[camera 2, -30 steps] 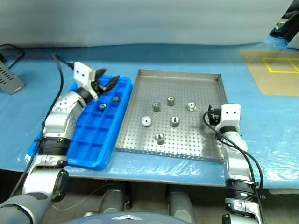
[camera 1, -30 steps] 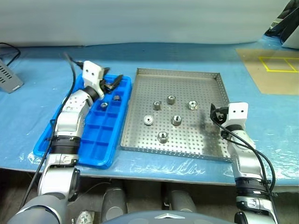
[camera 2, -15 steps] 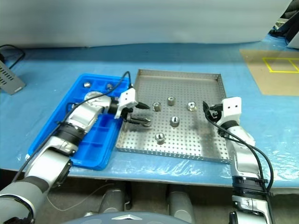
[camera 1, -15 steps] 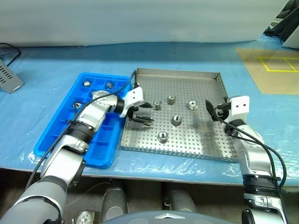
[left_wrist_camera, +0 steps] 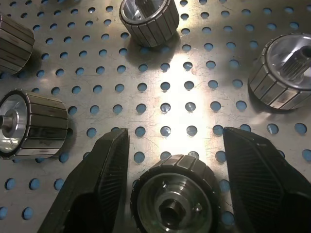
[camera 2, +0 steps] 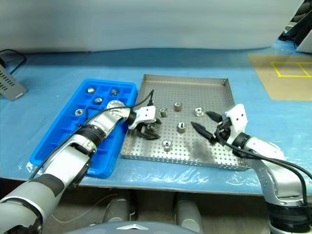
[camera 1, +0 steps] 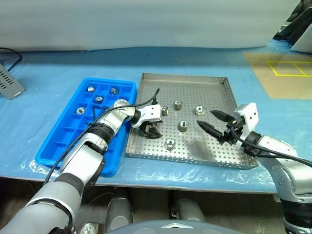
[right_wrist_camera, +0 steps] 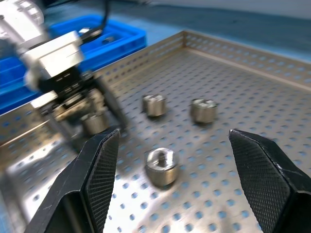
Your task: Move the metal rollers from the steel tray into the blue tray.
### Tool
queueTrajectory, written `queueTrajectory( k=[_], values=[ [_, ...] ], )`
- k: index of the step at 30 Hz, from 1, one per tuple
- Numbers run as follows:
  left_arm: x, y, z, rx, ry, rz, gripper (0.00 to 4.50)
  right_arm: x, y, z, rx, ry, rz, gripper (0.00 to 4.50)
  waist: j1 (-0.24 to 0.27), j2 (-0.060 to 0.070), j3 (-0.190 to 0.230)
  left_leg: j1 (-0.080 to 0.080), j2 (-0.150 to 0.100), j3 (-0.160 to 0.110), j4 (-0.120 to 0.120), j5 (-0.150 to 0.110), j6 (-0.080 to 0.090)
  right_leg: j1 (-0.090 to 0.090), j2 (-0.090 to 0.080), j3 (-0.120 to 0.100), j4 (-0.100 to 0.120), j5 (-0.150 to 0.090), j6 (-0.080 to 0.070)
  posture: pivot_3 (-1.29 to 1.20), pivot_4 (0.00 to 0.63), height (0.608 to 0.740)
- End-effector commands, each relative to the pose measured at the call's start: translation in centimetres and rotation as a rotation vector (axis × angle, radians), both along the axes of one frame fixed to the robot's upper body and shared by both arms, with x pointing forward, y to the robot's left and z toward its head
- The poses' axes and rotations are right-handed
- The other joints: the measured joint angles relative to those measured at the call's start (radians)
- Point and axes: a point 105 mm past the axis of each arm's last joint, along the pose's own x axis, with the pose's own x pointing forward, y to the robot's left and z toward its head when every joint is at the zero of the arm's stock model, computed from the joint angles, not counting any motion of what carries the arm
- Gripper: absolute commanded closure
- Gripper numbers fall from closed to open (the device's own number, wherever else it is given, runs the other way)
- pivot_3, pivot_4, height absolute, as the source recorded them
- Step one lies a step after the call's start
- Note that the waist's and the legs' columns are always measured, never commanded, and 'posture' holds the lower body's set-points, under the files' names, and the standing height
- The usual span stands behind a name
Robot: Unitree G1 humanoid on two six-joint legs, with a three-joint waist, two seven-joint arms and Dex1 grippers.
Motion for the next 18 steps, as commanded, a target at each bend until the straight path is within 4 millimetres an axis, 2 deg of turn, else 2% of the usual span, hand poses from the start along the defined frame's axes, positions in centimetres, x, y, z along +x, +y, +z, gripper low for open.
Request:
queueTrajectory(
  k=[1, 6, 12, 14, 17, 18],
  values=[
    [0.0, 0.6, -1.1, 0.053, 0.014, 0.014, 1.2, -0.8, 0.8, -0.5, -0.017, 0.029, 0.046, 0.76, 0.001, 0.0, 0.0, 0.0, 0.0, 0.0, 0.0, 0.0, 0.0, 0.0, 0.0, 0.0, 0.0, 0.0, 0.001, -0.37, 0.15, 0.74],
    [-0.7, 1.3, -1.2, 0.083, 0.047, -0.032, 1.2, -1.0, 0.9, -2.1, -0.052, 0.044, 0.039, 0.76, 0.0, 0.0, 0.0, -0.001, 0.0, -0.001, -0.001, 0.0, 0.0, -0.001, 0.0, 0.0, -0.001, 0.0, 0.001, -0.37, 0.15, 0.74],
    [0.2, 3.1, -0.5, 0.146, -0.01, -0.021, 1.2, 0.6, -1.0, -4.1, -0.098, 0.025, -0.042, 0.76, -0.007, 0.0, 0.0, -0.007, 0.0, -0.001, -0.004, 0.0, 0.0, -0.008, 0.001, -0.001, -0.003, 0.003, -0.006, -0.37, 0.15, 0.74],
    [0.3, 3.1, -0.4, 0.138, -0.009, -0.009, 1.57, 1.1, -1.4, -4.8, -0.102, 0.023, -0.053, 0.7, -0.01, 0.0, 0.0, -0.008, 0.0, 0.0, -0.003, -0.001, 0.001, -0.008, 0.0, -0.001, -0.004, 0.004, -0.006, -0.37, 0.15, 0.74],
    [0.5, 3.2, -1.0, 0.159, -0.039, 0.003, 2.47, 1.9, -1.8, -6.0, -0.103, 0.025, -0.062, 0.7, -0.016, 0.0, 0.0, -0.009, 0.0, 0.0, -0.002, -0.001, 0.002, -0.007, 0.0, -0.001, -0.004, 0.004, -0.006, -0.37, 0.15, 0.74],
    [0.6, 3.0, -1.1, 0.154, -0.04, 0.013, 2.65, 2.1, -1.9, -6.4, -0.109, 0.024, -0.063, 0.7, -0.016, 0.0, 0.0, -0.009, 0.0, 0.0, -0.002, -0.001, 0.002, -0.007, -0.001, -0.001, -0.004, 0.004, -0.006, -0.37, 0.15, 0.74]
  ],
)
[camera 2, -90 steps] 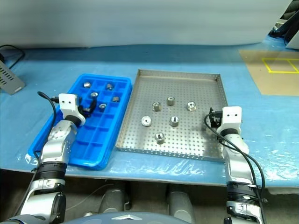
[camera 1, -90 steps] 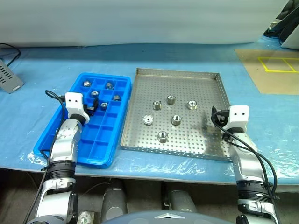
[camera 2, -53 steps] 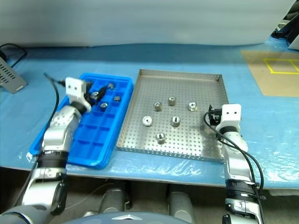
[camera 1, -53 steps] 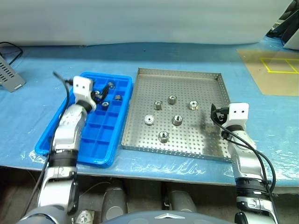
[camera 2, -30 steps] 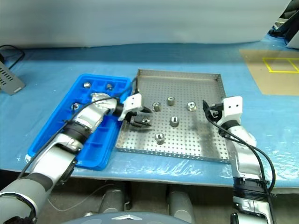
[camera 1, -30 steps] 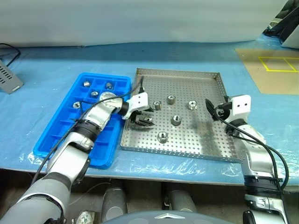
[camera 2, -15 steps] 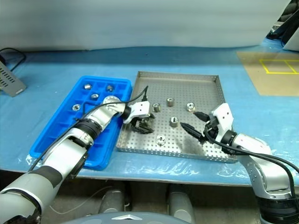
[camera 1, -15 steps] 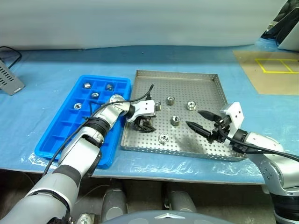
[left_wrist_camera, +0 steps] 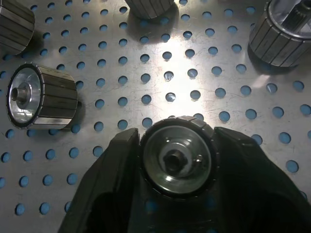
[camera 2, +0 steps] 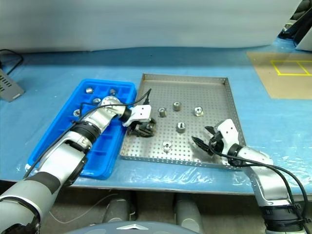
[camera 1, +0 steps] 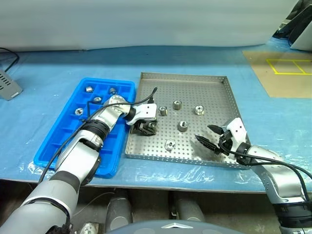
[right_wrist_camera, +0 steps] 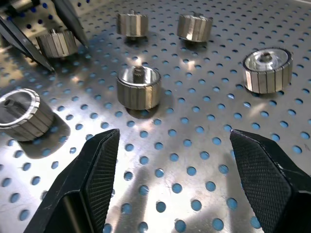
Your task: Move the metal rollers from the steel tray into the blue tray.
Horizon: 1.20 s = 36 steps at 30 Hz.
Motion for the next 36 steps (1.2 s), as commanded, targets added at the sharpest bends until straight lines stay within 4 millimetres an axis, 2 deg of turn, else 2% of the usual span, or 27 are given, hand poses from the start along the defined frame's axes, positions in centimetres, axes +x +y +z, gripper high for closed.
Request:
queueTrajectory(
  k=[1, 5, 9, 11, 13, 16, 18, 21, 24, 26, 28, 30, 36],
  values=[
    [0.2, 0.6, -1.6, 0.063, -0.001, 0.047, 2.65, 0.7, 0.1, 0.0, -0.013, -0.05, 0.017, 0.7, 0.0, 0.0, 0.0, 0.0, 0.0, 0.0, 0.0, 0.0, 0.0, 0.001, 0.0, 0.0, 0.0, 0.0, 0.0, -0.37, 0.15, 0.74],
    [-0.6, -0.3, -1.2, 0.017, 0.027, -0.008, 2.65, 1.3, 0.3, -0.3, -0.02, -0.059, 0.017, 0.7, 0.0, 0.0, 0.0, 0.0, -0.001, 0.0, 0.002, 0.0, 0.0, 0.002, -0.001, 0.0, 0.0, 0.0, 0.0, -0.37, 0.15, 0.74],
    [-0.3, -0.6, -0.6, -0.019, 0.007, 0.006, 2.65, 1.6, 0.7, -0.4, -0.023, -0.064, 0.014, 0.7, 0.0, 0.001, 0.0, -0.001, -0.001, 0.0, 0.001, -0.001, 0.002, 0.002, -0.001, -0.001, -0.001, 0.0, 0.0, -0.37, 0.15, 0.74],
    [-0.1, -1.4, 1.4, -0.134, -0.022, -0.002, 2.65, 1.5, 0.9, -0.8, -0.013, -0.053, 0.024, 0.7, 0.0, 0.001, 0.0, -0.003, 0.0, 0.0, 0.0, -0.002, 0.003, 0.002, -0.001, -0.002, -0.004, 0.0, -0.001, -0.37, 0.15, 0.74],
    [-0.4, -2.0, 3.9, -0.26, 0.037, 0.007, 2.65, 1.4, 0.8, -1.3, -0.012, -0.042, 0.031, 0.7, -0.003, 0.0, 0.0, -0.007, 0.0, 0.0, 0.001, -0.003, 0.005, 0.0, -0.001, -0.002, -0.007, 0.001, -0.001, -0.37, 0.15, 0.74],
    [-1.8, -1.2, 6.4, -0.343, 0.049, -0.05, 2.65, 1.3, 0.4, -1.8, -0.007, -0.031, 0.048, 0.7, -0.009, 0.0, 0.0, -0.011, 0.0, 0.001, 0.001, -0.002, 0.01, -0.004, -0.001, -0.003, -0.007, 0.001, -0.001, -0.37, 0.15, 0.74],
    [-2.7, 0.3, 7.1, -0.347, 0.054, -0.051, 2.65, 1.3, 0.0, -2.0, 0.009, -0.028, 0.065, 0.7, -0.011, 0.0, 0.0, -0.01, 0.001, 0.001, 0.0, -0.002, 0.01, -0.003, -0.001, -0.004, -0.007, 0.001, -0.002, -0.36, 0.15, 0.74],
    [-3.5, 3.0, 6.9, -0.296, 0.037, -0.005, 2.65, 1.2, -0.9, -1.4, 0.041, -0.044, 0.089, 0.7, -0.015, 0.001, 0.0, -0.007, 0.002, 0.002, 0.0, -0.003, 0.008, -0.002, 0.0, -0.004, -0.007, 0.0, -0.003, -0.34, 0.15, 0.74],
    [-4.1, 5.7, 6.7, -0.267, 0.047, 0.075, 2.65, 1.1, -1.7, 0.4, 0.071, -0.087, 0.123, 0.7, -0.013, 0.002, 0.001, -0.008, 0.002, 0.002, 0.0, -0.004, 0.006, -0.002, 0.0, -0.004, -0.006, 0.0, -0.003, -0.31, 0.15, 0.74],
    [-4.2, 7.8, 6.4, -0.219, 0.02, 0.121, 2.65, 0.6, -1.8, 2.3, 0.091, -0.119, 0.164, 0.7, -0.01, 0.003, 0.001, -0.008, 0.001, 0.002, 0.0, -0.004, 0.006, -0.002, -0.001, -0.004, -0.006, 0.0, -0.003, -0.29, 0.15, 0.74],
    [-3.7, 10.0, 6.7, -0.204, 0.001, 0.204, 2.65, 0.0, -0.5, 4.1, 0.118, -0.143, 0.23, 0.7, -0.009, 0.004, 0.002, -0.009, 0.001, 0.002, 0.001, -0.004, 0.006, -0.002, -0.001, -0.004, -0.006, 0.0, -0.003, -0.27, 0.15, 0.74],
    [-3.3, 12.4, 7.2, -0.18, -0.027, 0.286, 2.65, -0.5, 1.9, 5.2, 0.128, -0.145, 0.313, 0.7, -0.01, 0.004, 0.002, -0.007, 0.002, 0.001, 0.0, -0.003, 0.005, -0.001, 0.0, -0.006, -0.005, 0.0, -0.003, -0.23, 0.15, 0.74],
    [-2.5, 17.6, 10.1, -0.191, -0.15, 0.488, 2.65, 0.0, 6.8, 6.8, 0.157, -0.128, 0.421, 0.7, -0.007, 0.004, 0.002, -0.005, 0.002, 0.0, -0.003, 0.0, -0.001, -0.003, 0.003, -0.007, -0.002, -0.001, -0.004, -0.15, 0.15, 0.74]
  ],
)
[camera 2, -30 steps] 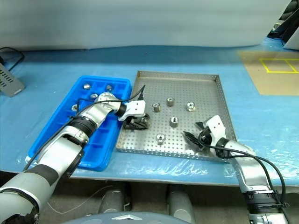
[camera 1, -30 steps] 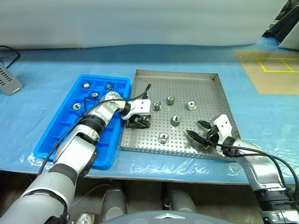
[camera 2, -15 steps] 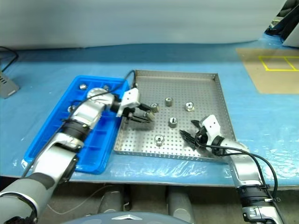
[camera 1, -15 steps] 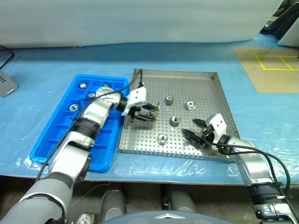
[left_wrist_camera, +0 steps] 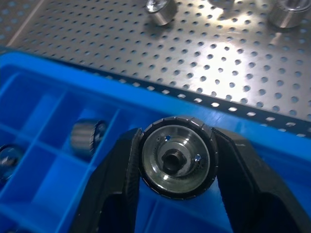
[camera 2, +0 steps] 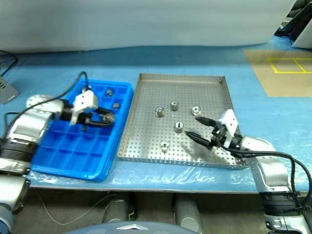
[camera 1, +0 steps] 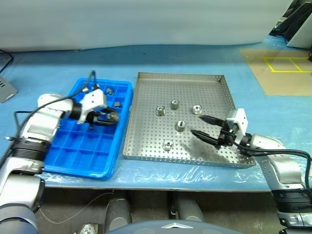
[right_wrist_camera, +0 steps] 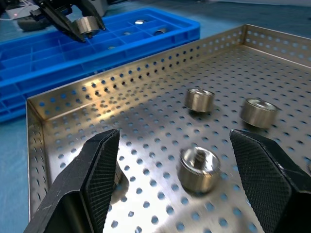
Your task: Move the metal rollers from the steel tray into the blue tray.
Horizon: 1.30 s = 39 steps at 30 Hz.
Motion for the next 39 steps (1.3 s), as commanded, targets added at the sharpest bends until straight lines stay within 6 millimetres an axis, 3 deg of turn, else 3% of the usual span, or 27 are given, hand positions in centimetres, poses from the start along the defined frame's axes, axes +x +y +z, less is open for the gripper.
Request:
queueTrajectory(
  k=[1, 6, 11, 19, 25, 30, 33, 37, 39],
  values=[
    [0.2, 3.1, 2.7, -0.004, -0.102, 0.122, 2.65, 0.1, 2.9, 1.5, 0.011, -0.024, 0.08, 0.7, 0.007, 0.0, 0.0, -0.001, 0.0, 0.0, 0.0, 0.0, 0.0, 0.0, -0.001, 0.0, 0.0, 0.0, 0.0, -0.14, 0.15, 0.74],
    [-1.3, 8.4, 2.9, 0.059, -0.121, 0.312, 2.65, 1.6, 5.7, 2.0, -0.014, -0.029, 0.12, 0.7, 0.017, 0.0, 0.0, -0.002, 0.0, 0.0, 0.0, 0.0, 0.0, -0.002, -0.002, 0.0, 0.0, -0.001, -0.001, -0.07, 0.15, 0.74],
    [-3.7, 11.3, 0.8, 0.073, -0.043, 0.418, 2.65, 2.0, 6.7, 3.3, 0.0, -0.032, 0.136, 0.7, 0.055, 0.0, 0.0, -0.004, 0.0, 0.0, -0.001, 0.0, 0.0, -0.004, -0.002, -0.001, 0.0, -0.001, -0.001, -0.03, 0.15, 0.74],
    [-5.3, 11.7, -3.1, 0.088, 0.06, 0.45, 2.65, 1.8, 7.1, 4.5, -0.015, -0.033, 0.159, 0.7, 0.096, -0.001, 0.0, 0.0, 0.0, 0.0, -0.001, 0.002, -0.004, -0.004, -0.003, 0.0, 0.01, -0.002, -0.002, -0.01, 0.15, 0.74],
    [-4.4, 10.7, -5.0, 0.076, 0.067, 0.462, 2.65, 1.9, 6.6, 4.3, -0.028, -0.034, 0.142, 0.7, 0.101, -0.001, 0.0, 0.008, 0.0, -0.002, -0.004, 0.006, -0.011, -0.003, -0.002, 0.002, 0.015, -0.005, 0.002, -0.02, 0.15, 0.74],
    [-3.8, 11.3, -5.9, 0.098, 0.056, 0.505, 2.65, 2.2, 5.9, 3.7, -0.042, -0.031, 0.118, 0.7, 0.104, -0.001, 0.0, 0.011, 0.0, -0.002, -0.005, 0.007, -0.011, -0.001, -0.002, 0.002, 0.015, -0.005, 0.001, -0.04, 0.15, 0.74],
    [-3.1, 11.8, -6.0, 0.111, 0.017, 0.528, 1.7, 2.3, 5.7, 3.5, -0.043, -0.034, 0.104, 0.7, 0.104, 0.0, 0.0, 0.012, 0.0, -0.002, -0.005, 0.007, -0.011, 0.0, -0.002, 0.003, 0.015, -0.003, -0.001, -0.05, 0.15, 0.74],
    [-2.4, 10.6, -5.0, 0.074, -0.006, 0.499, 0.52, 2.2, 5.5, 3.3, -0.044, -0.034, 0.092, 0.7, 0.103, 0.0, -0.001, 0.016, 0.0, -0.002, -0.005, 0.007, -0.012, 0.002, -0.001, 0.005, 0.015, -0.005, 0.002, -0.06, 0.15, 0.74],
    [-1.7, 9.6, -3.6, 0.026, -0.032, 0.474, 0.52, 2.1, 5.3, 3.2, -0.044, -0.03, 0.089, 0.7, 0.104, 0.0, 0.0, 0.015, 0.0, -0.002, -0.005, 0.007, -0.012, 0.002, -0.001, 0.005, 0.015, -0.005, 0.002, -0.06, 0.15, 0.74]
  ],
)
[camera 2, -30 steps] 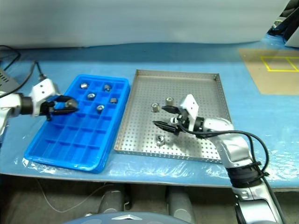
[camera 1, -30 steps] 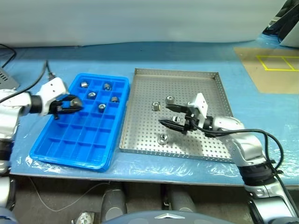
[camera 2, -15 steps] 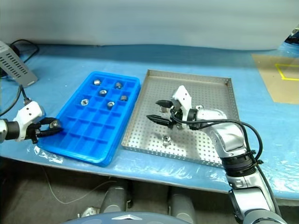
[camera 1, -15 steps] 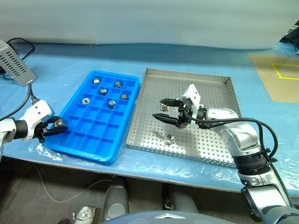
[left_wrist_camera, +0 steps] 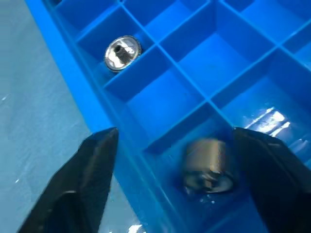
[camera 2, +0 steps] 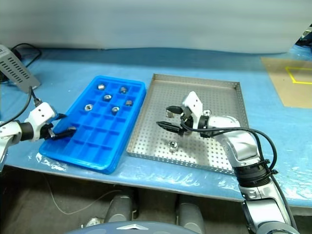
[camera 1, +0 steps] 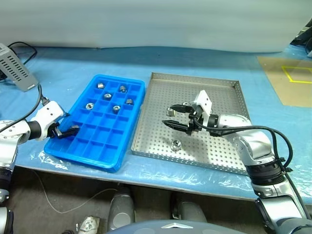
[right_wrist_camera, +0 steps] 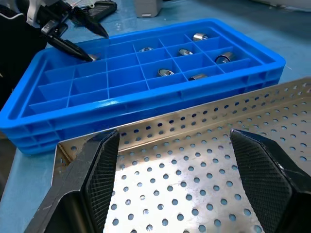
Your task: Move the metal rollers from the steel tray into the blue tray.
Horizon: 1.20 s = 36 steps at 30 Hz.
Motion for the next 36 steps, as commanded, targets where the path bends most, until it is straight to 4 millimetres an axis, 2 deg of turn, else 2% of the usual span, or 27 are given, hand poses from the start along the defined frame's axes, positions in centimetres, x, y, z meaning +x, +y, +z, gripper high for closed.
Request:
queueTrajectory(
  k=[1, 3, 6, 9, 11, 13, 15, 18, 21, 25, 28, 32, 36],
  values=[
    [0.9, -1.4, 1.4, -0.05, -0.028, -0.031, 0.52, -0.1, -0.5, 1.2, 0.016, -0.051, -0.01, 0.7, 0.003, 0.0, 0.0, 0.0, 0.0, 0.0, 0.0, 0.0, 0.0, 0.0, 0.0, 0.0, 0.0, 0.0, 0.0, -0.07, 0.15, 0.74],
    [1.6, -2.9, 3.4, -0.069, -0.078, -0.089, 0.52, 0.0, -0.7, 1.2, 0.016, -0.053, -0.018, 0.7, 0.005, -0.002, 0.0, -0.002, 0.0, 0.0, 0.0, 0.0, 0.0, 0.0, 0.0, 0.0, 0.0, 0.002, -0.004, -0.07, 0.15, 0.74],
    [2.9, -6.5, 6.7, -0.155, -0.155, -0.203, 0.52, 0.1, -1.4, 1.4, 0.026, -0.051, -0.033, 0.7, 0.006, -0.004, 0.0, -0.005, 0.0, 0.001, 0.001, 0.0, 0.0, -0.001, 0.0, -0.001, -0.001, 0.003, -0.005, -0.08, 0.15, 0.74],
    [4.1, -10.3, 8.2, -0.229, -0.186, -0.308, 0.52, 0.2, -2.1, 1.5, 0.025, -0.048, -0.056, 0.7, 0.002, -0.004, 0.0, -0.007, 0.0, 0.0, 0.003, 0.0, 0.0, -0.002, 0.0, -0.002, -0.001, 0.003, -0.005, -0.09, 0.15, 0.74],
    [4.8, -12.0, 7.5, -0.237, -0.154, -0.357, 0.52, 0.1, -2.5, 1.2, 0.014, -0.042, -0.067, 0.7, 0.001, -0.004, 0.0, -0.007, -0.001, 0.001, 0.004, 0.0, 0.0, -0.002, 0.0, -0.002, -0.001, 0.003, -0.005, -0.1, 0.15, 0.74],
    [6.0, -13.7, 5.4, -0.197, -0.111, -0.4, 0.52, -0.1, -2.9, 1.0, 0.003, -0.045, -0.086, 0.7, -0.002, -0.003, 0.0, -0.007, -0.001, 0.001, 0.004, 0.0, 0.0, -0.002, 0.0, -0.002, -0.001, 0.003, -0.005, -0.15, 0.15, 0.74],
    [6.9, -16.0, 3.7, -0.166, -0.08, -0.451, 0.52, -0.2, -3.3, 1.1, 0.004, -0.056, -0.12, 0.7, -0.012, -0.003, 0.0, -0.008, -0.002, 0.001, 0.005, 0.0, 0.0, -0.003, 0.001, -0.002, -0.001, 0.003, -0.005, -0.18, 0.15, 0.74],
    [8.6, -19.7, 2.3, -0.17, -0.066, -0.477, 0.52, -0.5, -3.8, 1.2, 0.015, -0.062, -0.163, 0.7, -0.02, -0.004, 0.0, -0.013, -0.002, 0.001, 0.007, 0.0, 0.001, -0.005, 0.001, -0.003, -0.002, 0.003, -0.005, -0.21, 0.15, 0.74],
    [10.6, -22.9, 2.2, -0.176, -0.116, -0.428, 0.52, -1.3, -4.2, 0.5, 0.001, -0.048, -0.19, 0.7, -0.022, -0.004, 0.0, -0.017, -0.002, -0.001, 0.012, -0.001, 0.003, -0.004, 0.0, -0.006, -0.001, 0.003, -0.005, -0.28, 0.15, 0.74],
    [11.2, -26.7, 2.6, -0.219, -0.139, -0.437, 0.52, -1.6, -5.6, -0.4, -0.003, -0.039, -0.248, 0.7, -0.032, -0.004, 0.0, -0.018, -0.002, -0.001, 0.015, -0.003, 0.006, -0.003, 0.0, -0.005, -0.003, 0.003, -0.005, -0.34, 0.15, 0.74],
    [10.9, -28.0, 2.0, -0.21, -0.108, -0.461, 0.52, -1.3, -7.2, -1.8, -0.006, -0.029, -0.295, 0.7, -0.055, -0.004, 0.001, -0.018, -0.002, -0.001, 0.015, -0.005, 0.01, -0.003, 0.0, -0.006, -0.003, 0.003, -0.005, -0.37, 0.15, 0.74],
    [10.4, -28.9, 1.1, -0.202, -0.067, -0.491, 0.52, -0.8, -9.1, -4.6, -0.023, -0.014, -0.344, 0.7, -0.074, -0.004, 0.001, -0.018, -0.002, -0.001, 0.016, -0.006, 0.011, -0.003, 0.0, -0.006, -0.003, 0.003, -0.005, -0.41, 0.15, 0.74],
    [10.3, -29.1, 0.5, -0.204, -0.031, -0.478, 0.52, -0.8, -9.3, -6.8, -0.022, 0.002, -0.378, 0.7, -0.086, -0.004, 0.001, -0.018, -0.002, -0.001, 0.02, -0.007, 0.013, -0.002, 0.0, -0.006, -0.003, 0.003, -0.005, -0.42, 0.15, 0.74]
  ],
)
